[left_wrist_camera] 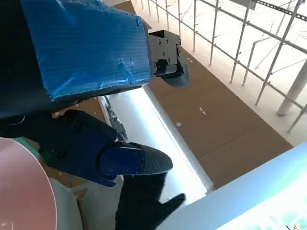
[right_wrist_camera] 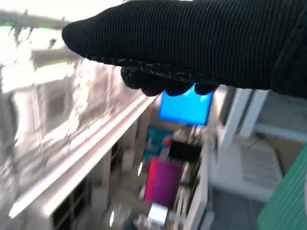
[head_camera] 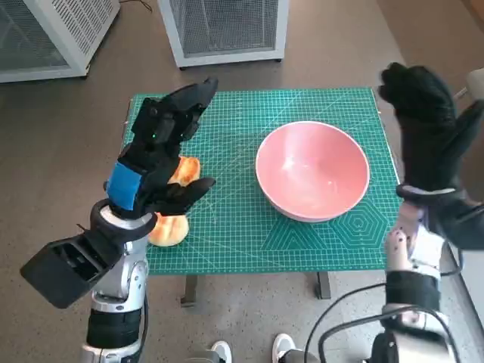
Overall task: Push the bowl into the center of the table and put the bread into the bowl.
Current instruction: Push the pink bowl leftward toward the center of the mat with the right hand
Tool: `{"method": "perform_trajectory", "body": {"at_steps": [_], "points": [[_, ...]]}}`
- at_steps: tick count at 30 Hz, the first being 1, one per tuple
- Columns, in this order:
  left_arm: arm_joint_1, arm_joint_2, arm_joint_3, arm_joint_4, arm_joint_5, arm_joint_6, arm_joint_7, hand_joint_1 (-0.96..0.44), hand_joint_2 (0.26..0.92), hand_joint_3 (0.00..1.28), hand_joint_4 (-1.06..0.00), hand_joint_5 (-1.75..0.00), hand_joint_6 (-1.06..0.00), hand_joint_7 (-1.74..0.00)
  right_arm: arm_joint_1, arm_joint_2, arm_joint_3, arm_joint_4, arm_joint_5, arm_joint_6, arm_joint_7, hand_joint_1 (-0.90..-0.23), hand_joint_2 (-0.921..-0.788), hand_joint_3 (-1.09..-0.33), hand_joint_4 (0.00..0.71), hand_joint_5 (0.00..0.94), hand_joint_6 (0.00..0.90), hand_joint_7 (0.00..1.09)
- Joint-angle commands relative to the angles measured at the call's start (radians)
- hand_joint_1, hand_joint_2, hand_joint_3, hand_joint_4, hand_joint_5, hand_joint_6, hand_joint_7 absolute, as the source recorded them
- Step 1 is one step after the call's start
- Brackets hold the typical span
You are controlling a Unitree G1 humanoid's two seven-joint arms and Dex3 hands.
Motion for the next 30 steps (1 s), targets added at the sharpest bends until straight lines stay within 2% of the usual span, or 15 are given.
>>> {"method": "perform_trajectory", "body": {"at_steps": [1,5,8,11,21,30], "points": [[0.009,0.005,0.008,0.001,-0.01,-0.002,-0.004,-0.56,0.921,0.3,-0.12,-0.13,0.0,-0.7,-0.035,-0.024,-0.045,0.16,-0.003,0.016,-0.053,-0.338,-0.921,-0.513,0.462,0.001,0.193,0.63],[0.012,0.003,0.01,0.004,-0.01,-0.006,-0.005,-0.56,0.921,0.3,-0.13,-0.13,0.0,-0.69,-0.057,-0.034,-0.071,0.256,-0.001,0.042,-0.09,-0.325,-0.92,-0.534,0.466,0.003,0.189,0.63],[0.012,0.003,0.012,0.008,-0.008,-0.01,-0.006,-0.56,0.921,0.3,-0.13,-0.13,0.0,-0.69,-0.069,-0.042,-0.09,0.311,0.004,0.076,-0.109,-0.319,-0.907,-0.559,0.469,0.003,0.194,0.6],[0.011,0.003,0.013,0.01,-0.005,-0.012,-0.005,-0.56,0.921,0.31,-0.13,-0.13,0.0,-0.69,-0.073,-0.046,-0.105,0.355,0.004,0.115,-0.134,-0.314,-0.905,-0.564,0.469,0.003,0.195,0.58],[0.014,0.004,0.014,0.004,0.002,-0.01,-0.002,-0.56,0.921,0.31,-0.13,-0.13,0.0,-0.68,-0.058,-0.032,-0.145,0.427,0.01,0.246,-0.161,-0.255,-0.918,-0.567,0.444,0.0,0.232,0.53],[0.013,0.01,0.023,0.014,0.006,-0.02,-0.003,-0.56,0.921,0.31,-0.13,-0.13,0.0,-0.68,-0.05,-0.002,-0.154,0.46,-0.01,0.332,-0.199,-0.239,-0.921,-0.612,0.417,0.0,0.252,0.51]]}}
